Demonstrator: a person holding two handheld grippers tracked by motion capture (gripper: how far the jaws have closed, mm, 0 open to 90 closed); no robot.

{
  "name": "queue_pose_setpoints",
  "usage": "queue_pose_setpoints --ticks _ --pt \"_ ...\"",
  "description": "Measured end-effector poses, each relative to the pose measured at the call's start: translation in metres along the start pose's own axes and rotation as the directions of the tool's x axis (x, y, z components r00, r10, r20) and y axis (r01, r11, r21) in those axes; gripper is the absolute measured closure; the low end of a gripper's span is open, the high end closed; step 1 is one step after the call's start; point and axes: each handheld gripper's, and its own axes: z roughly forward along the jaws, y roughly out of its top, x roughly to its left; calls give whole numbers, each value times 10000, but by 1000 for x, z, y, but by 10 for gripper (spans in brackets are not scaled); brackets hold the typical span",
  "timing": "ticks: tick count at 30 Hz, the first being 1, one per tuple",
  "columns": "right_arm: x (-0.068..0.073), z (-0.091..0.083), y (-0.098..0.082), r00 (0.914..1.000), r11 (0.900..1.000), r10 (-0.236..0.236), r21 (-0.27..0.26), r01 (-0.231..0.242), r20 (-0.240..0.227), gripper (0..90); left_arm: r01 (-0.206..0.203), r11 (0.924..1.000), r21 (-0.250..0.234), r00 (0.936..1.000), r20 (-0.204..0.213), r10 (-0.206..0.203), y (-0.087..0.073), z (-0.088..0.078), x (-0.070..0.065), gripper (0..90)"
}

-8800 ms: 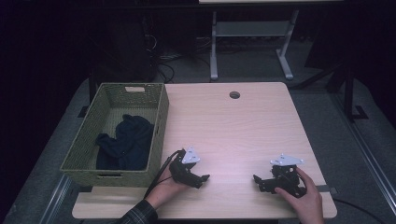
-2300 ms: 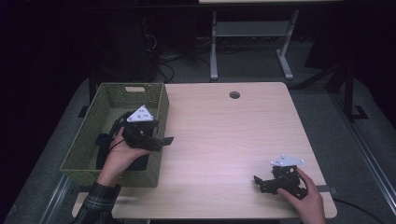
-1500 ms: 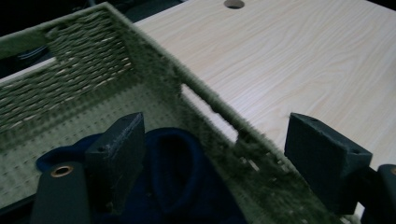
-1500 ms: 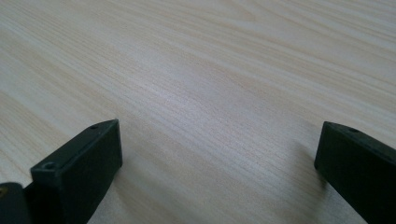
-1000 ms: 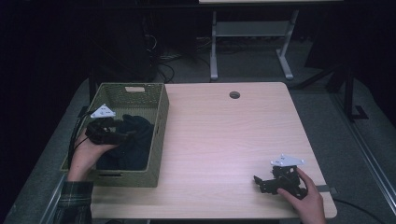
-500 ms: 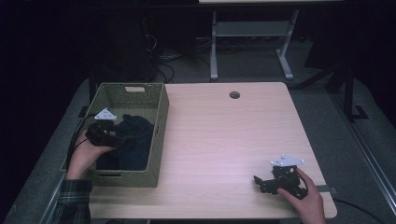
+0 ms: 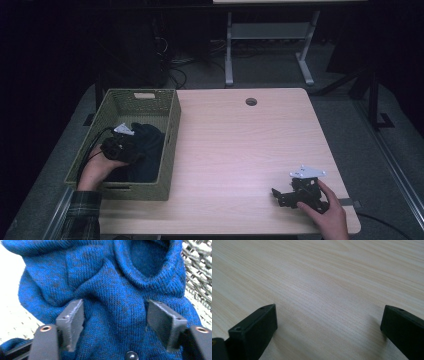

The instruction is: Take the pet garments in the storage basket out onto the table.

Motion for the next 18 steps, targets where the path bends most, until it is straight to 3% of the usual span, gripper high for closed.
queue_pose_setpoints --ticks 2,3,5,10,11,13,15,18 --pt "0 0 0 10000 10000 -11 5 11 3 5 51 9999 146 10000 31 -51 0 2 0 343" --pt "0 0 0 10000 10000 -2 8 2 4 5 81 9996 264 10000 18 -82 0 3 0 413" --pt "0 0 0 10000 10000 3 10 -3 3 5 164 9991 403 9998 68 -167 0 4 1 438" --pt "0 0 0 10000 10000 -5 8 5 3 5 479 9966 671 9987 115 -488 0 1 2 727" --pt "0 0 0 10000 10000 -5 8 5 3 5 479 9966 671 9987 115 -488 0 1 2 750" --pt "0 0 0 10000 10000 -2 9 2 3 5 868 9952 463 9958 250 -880 0 -3 6 769" --pt "0 0 0 10000 10000 0 9 0 4 5 977 9947 323 9946 312 -987 0 -6 7 773" --pt "0 0 0 10000 10000 8 3 -8 1 5 1103 9934 -329 9934 358 -1091 1 -17 10 774"
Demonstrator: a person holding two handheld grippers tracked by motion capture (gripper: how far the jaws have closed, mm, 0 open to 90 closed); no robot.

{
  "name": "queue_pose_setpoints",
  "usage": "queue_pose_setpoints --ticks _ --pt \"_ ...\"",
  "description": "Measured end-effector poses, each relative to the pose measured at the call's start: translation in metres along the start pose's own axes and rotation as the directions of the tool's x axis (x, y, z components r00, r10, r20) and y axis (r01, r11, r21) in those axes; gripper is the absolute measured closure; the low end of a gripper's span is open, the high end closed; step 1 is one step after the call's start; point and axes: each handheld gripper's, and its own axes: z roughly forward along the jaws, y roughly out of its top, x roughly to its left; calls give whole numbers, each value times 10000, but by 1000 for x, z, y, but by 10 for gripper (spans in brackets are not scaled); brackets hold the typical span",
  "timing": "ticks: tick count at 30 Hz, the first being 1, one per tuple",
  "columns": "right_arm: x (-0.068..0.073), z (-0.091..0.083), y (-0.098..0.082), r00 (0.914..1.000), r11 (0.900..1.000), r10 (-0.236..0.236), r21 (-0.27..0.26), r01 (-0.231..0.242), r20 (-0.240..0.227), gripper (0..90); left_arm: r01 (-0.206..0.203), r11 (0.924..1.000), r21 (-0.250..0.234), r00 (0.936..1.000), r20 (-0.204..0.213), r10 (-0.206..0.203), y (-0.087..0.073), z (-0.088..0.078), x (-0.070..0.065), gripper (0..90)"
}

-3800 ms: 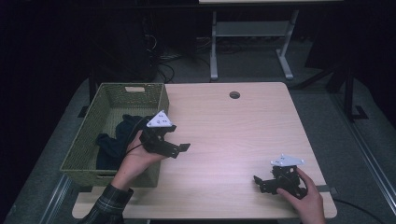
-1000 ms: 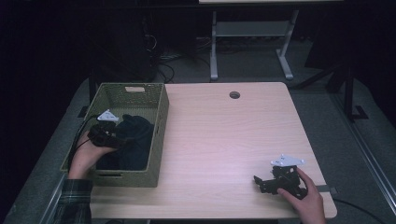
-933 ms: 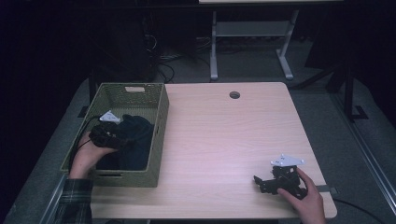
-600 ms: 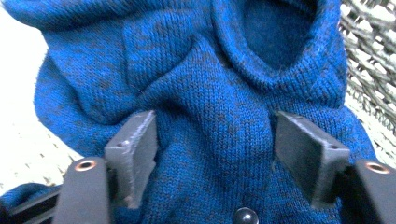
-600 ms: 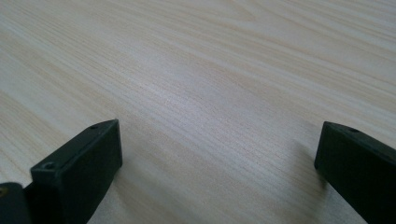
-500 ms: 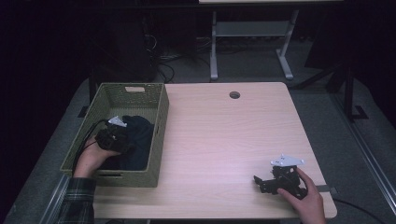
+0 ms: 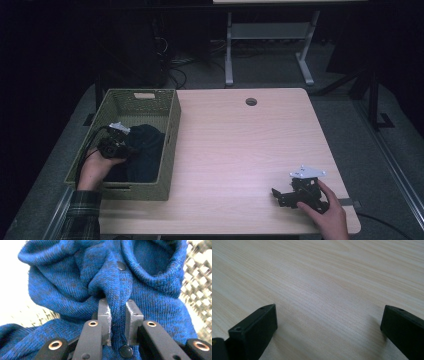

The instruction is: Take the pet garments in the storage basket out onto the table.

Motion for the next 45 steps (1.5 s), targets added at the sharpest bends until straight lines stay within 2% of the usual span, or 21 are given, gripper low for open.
queue_pose_setpoints --ticks 4,6,7,9,11,13,14,15,19,23,24,26,27,28,31,32,33,34,35,37,45 --pt "0 0 0 10000 10000 -2 7 2 1 5 251 9966 -786 9997 2 -251 1 -13 2 777" --pt "0 0 0 10000 10000 -10 3 10 3 5 358 9886 -1461 9994 92 -348 2 -23 3 777" --pt "0 0 0 10000 10000 -6 7 6 1 5 358 9886 -1461 9994 92 -348 2 -23 3 778" --pt "0 0 0 10000 10000 -2 7 2 1 5 534 9764 -2091 9986 88 -527 2 -32 3 779" --pt "0 0 0 10000 10000 -13 3 13 3 5 567 9718 -2291 9984 77 -564 2 -36 3 780" --pt "0 0 0 10000 10000 -9 6 9 1 5 685 9598 -2722 9976 70 -692 3 -42 2 782" --pt "0 0 0 10000 10000 -15 4 15 2 5 745 9451 -3183 9971 74 -761 4 -49 1 782" --pt "0 0 0 10000 10000 -15 4 15 2 5 745 9451 -3183 9971 74 -761 4 -49 1 782" --pt "0 0 0 10000 10000 -12 6 12 2 5 706 9160 -3950 9975 215 -676 6 -61 -1 782" --pt "0 0 0 10000 10000 -4 9 4 3 5 702 8953 -4399 9975 269 -650 9 -72 -5 782" --pt "0 0 0 10000 10000 -4 11 4 4 5 618 8851 -4613 9981 216 -585 12 -78 -7 782" --pt "0 0 0 10000 10000 -2 9 2 3 5 584 8792 -4729 9983 212 -550 13 -81 -7 782" --pt "0 0 0 10000 10000 -8 3 8 3 5 566 8653 -4981 9984 241 -514 16 -88 -9 784" --pt "0 0 0 10000 10000 -8 3 8 3 5 566 8653 -4981 9984 241 -514 16 -88 -9 784" --pt "0 0 0 10000 10000 -9 -2 9 2 5 498 8462 -5306 9988 286 -408 21 -98 -11 784" --pt "0 0 0 10000 10000 -9 -2 9 2 5 498 8462 -5306 9988 286 -408 21 -98 -11 784" --pt "0 0 0 10000 10000 -16 0 16 2 5 498 8333 -5505 9987 354 -363 23 -103 -13 784" --pt "0 0 0 10000 10000 -16 0 16 2 5 498 8333 -5505 9987 354 -363 23 -103 -13 784" --pt "0 0 0 10000 10000 -13 -5 13 -1 5 471 8220 -5675 9987 415 -285 26 -108 -14 784" --pt "0 0 0 10000 10000 -9 4 9 1 5 464 8182 -5730 9987 438 -259 27 -110 -15 785" --pt "0 0 0 10000 10000 -7 3 7 2 5 301 7875 -6155 9991 429 -46 38 -120 -23 784"
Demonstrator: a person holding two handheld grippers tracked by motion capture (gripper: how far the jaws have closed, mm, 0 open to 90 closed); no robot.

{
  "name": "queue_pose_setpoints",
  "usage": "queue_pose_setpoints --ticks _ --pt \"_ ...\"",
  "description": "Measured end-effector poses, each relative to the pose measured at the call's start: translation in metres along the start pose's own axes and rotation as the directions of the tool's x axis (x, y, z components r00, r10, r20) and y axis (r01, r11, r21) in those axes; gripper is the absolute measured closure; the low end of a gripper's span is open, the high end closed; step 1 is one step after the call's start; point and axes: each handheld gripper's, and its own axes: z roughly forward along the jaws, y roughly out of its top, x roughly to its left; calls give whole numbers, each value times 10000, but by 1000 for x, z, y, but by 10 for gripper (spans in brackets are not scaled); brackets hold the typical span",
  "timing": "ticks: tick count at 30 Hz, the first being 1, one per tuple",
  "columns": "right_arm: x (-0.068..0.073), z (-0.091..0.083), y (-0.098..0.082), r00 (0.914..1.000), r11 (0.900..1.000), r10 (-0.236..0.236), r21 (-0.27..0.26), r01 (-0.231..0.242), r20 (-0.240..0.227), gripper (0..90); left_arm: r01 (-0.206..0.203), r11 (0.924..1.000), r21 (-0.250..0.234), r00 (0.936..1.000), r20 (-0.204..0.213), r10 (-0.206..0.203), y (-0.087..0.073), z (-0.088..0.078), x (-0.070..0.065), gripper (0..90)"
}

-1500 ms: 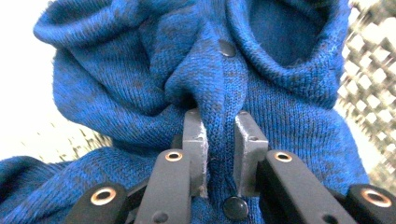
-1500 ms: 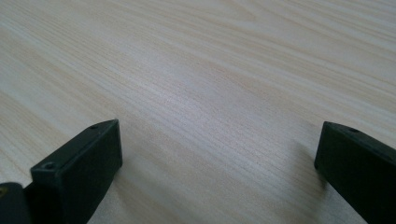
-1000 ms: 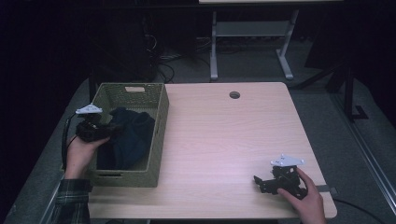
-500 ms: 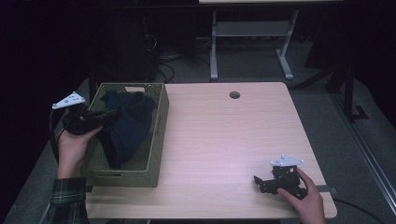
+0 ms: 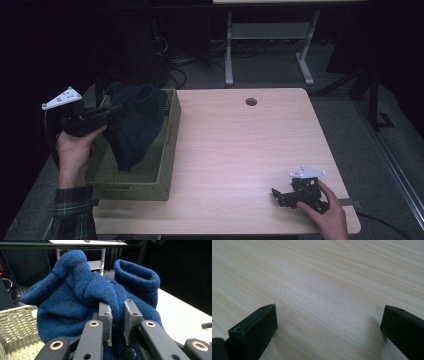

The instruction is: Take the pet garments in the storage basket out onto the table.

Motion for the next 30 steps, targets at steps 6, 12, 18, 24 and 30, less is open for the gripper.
queue_pose_setpoints --ticks 6,12,18,24,30 --pt "0 0 0 10000 10000 -1 -2 1 0 5 -24 9997 -253 10000 82 26 6 3 -5 785" --pt "0 0 0 10000 10000 -2 -2 2 1 5 -147 9988 -469 9997 209 157 12 4 -14 785" --pt "0 0 0 10000 10000 -1 -3 1 0 5 -349 9962 -795 9981 475 387 22 5 -26 785" --pt "0 0 0 10000 10000 9 2 -9 -1 5 -443 9951 -884 9947 887 522 27 13 -37 787" --pt "0 0 0 10000 10000 0 -2 0 0 5 -560 9940 -938 9877 1405 689 33 28 -52 789"
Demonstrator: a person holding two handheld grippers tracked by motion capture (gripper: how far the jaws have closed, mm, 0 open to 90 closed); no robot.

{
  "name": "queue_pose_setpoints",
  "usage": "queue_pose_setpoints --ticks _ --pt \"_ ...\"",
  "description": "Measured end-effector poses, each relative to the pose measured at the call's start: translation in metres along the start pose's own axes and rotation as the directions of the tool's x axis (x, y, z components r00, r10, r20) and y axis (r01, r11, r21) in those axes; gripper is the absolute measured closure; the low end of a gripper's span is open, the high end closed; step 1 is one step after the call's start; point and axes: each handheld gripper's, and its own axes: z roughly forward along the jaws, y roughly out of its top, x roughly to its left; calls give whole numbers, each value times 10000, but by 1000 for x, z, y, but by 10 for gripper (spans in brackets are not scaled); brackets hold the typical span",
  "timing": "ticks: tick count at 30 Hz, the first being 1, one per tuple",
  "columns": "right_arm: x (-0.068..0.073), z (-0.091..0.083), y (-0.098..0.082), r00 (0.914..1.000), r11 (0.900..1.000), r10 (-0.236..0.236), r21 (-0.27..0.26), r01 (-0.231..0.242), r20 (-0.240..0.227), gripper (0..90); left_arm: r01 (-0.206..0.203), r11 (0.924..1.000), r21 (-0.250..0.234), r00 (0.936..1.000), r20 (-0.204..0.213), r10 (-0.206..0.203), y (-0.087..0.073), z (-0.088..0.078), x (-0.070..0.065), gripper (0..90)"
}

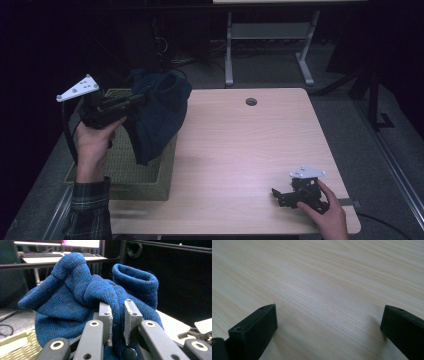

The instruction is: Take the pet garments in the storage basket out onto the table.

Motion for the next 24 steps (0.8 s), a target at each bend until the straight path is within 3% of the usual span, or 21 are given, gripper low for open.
queue_pose_setpoints --ticks 10,24 --pt "0 0 0 10000 10000 -2 8 2 2 5 -168 9996 237 9949 994 144 4 42 -24 793" --pt "0 0 0 10000 10000 22 5 -22 -18 5 -504 9961 717 9792 1998 352 2 97 -56 795"
